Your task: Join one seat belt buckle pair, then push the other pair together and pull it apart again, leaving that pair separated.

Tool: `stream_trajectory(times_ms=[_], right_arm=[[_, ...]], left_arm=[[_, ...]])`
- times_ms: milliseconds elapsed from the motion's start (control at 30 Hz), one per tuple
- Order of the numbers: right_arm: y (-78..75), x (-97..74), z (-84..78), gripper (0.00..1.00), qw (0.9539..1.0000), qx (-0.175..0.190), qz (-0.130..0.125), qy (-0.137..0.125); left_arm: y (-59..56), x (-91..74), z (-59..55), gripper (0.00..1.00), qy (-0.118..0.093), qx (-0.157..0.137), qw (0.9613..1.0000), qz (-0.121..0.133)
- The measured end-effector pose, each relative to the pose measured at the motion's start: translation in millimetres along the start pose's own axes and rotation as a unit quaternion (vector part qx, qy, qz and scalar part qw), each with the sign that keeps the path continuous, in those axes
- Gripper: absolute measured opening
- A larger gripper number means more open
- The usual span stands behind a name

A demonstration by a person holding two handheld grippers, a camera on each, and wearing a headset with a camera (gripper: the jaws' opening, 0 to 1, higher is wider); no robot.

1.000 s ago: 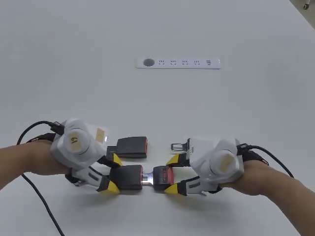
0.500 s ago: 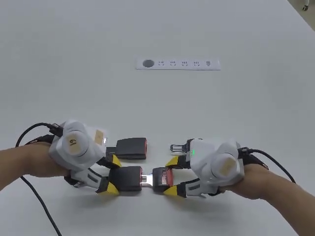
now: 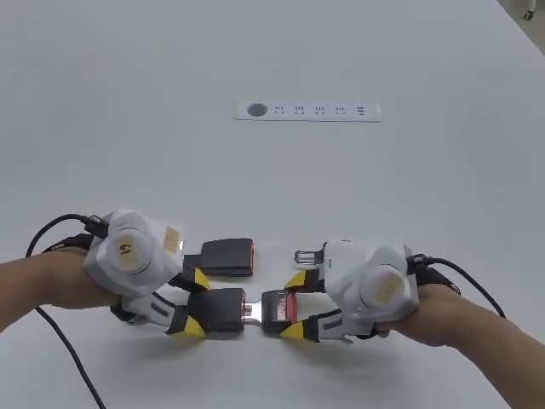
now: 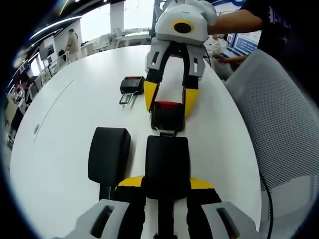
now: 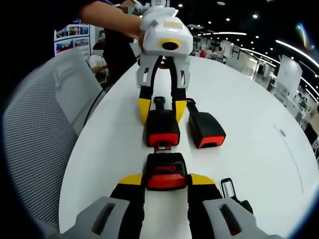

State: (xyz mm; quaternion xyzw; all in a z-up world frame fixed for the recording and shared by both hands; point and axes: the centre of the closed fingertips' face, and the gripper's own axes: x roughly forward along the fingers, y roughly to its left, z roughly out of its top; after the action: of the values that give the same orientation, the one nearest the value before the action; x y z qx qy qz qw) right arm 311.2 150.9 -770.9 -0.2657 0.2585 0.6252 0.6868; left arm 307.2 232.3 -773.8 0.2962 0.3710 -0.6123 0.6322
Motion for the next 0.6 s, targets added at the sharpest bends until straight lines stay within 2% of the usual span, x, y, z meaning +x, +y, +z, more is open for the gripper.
stream_trajectory(times_ms=[600], right_arm=[[2.5, 6.9, 7.4, 0.28, 1.0000, 0.007, 0.004, 0.001]], left_arm=[[-1.2, -0.4, -0.8, 0.31, 0.004, 0.003, 1.0000, -0.001]])
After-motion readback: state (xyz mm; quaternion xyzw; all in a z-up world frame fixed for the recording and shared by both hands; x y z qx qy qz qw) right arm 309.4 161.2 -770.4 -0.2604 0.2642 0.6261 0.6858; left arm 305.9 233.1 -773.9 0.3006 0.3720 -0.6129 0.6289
